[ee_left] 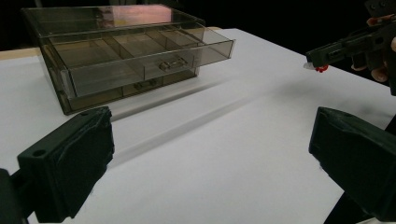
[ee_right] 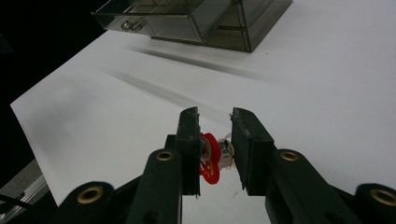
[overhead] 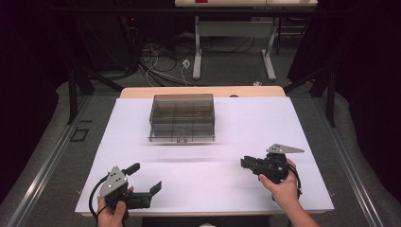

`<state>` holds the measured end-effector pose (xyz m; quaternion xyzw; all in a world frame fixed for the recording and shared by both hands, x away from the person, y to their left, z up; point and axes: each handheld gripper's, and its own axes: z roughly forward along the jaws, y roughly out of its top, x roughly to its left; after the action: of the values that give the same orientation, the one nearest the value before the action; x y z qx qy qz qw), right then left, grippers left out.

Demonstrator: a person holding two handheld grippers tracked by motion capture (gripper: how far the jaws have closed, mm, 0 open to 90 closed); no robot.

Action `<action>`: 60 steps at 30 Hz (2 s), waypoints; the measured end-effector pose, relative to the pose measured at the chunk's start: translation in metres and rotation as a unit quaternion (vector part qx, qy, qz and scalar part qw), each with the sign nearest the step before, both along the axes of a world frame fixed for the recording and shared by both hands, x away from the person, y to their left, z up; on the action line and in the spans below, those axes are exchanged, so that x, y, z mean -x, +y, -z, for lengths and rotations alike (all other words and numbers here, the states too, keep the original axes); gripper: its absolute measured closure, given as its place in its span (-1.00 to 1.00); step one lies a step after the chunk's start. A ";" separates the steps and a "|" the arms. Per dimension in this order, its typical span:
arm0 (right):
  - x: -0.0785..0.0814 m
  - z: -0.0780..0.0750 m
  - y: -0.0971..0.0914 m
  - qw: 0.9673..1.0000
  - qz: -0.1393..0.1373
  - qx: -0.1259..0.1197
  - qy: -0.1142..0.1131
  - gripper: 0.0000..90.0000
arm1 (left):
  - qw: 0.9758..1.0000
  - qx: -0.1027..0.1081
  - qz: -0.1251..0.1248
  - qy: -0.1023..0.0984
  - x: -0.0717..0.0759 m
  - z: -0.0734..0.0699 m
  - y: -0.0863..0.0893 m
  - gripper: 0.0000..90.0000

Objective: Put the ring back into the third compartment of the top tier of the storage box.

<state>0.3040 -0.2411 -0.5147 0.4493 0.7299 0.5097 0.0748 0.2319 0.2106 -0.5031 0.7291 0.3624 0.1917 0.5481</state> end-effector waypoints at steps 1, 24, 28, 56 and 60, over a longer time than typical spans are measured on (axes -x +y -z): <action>0.000 -0.001 0.000 1.000 0.001 0.001 0.002 0.62 | 1.000 0.001 0.000 0.000 0.000 0.000 0.000 -1.00; -0.016 -0.031 0.020 1.000 -0.014 0.023 -0.001 0.62 | 1.000 0.004 -0.003 -0.003 0.000 0.000 0.000 -1.00; -0.023 -0.041 0.029 0.999 -0.024 0.031 -0.002 0.62 | 1.000 0.005 -0.004 -0.003 0.000 0.000 0.000 -1.00; -0.047 -0.067 0.077 0.997 -0.061 0.051 -0.001 0.62 | 1.000 0.004 -0.002 -0.003 0.000 0.000 0.001 -1.00; -0.048 -0.069 0.080 0.997 -0.062 0.051 -0.002 0.62 | 1.000 0.004 -0.002 -0.003 0.000 0.000 0.001 -1.00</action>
<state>0.3518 -0.1615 -0.4460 0.3978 0.7815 0.4759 0.0673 0.2317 0.2113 -0.5033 0.7258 0.3633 0.1935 0.5512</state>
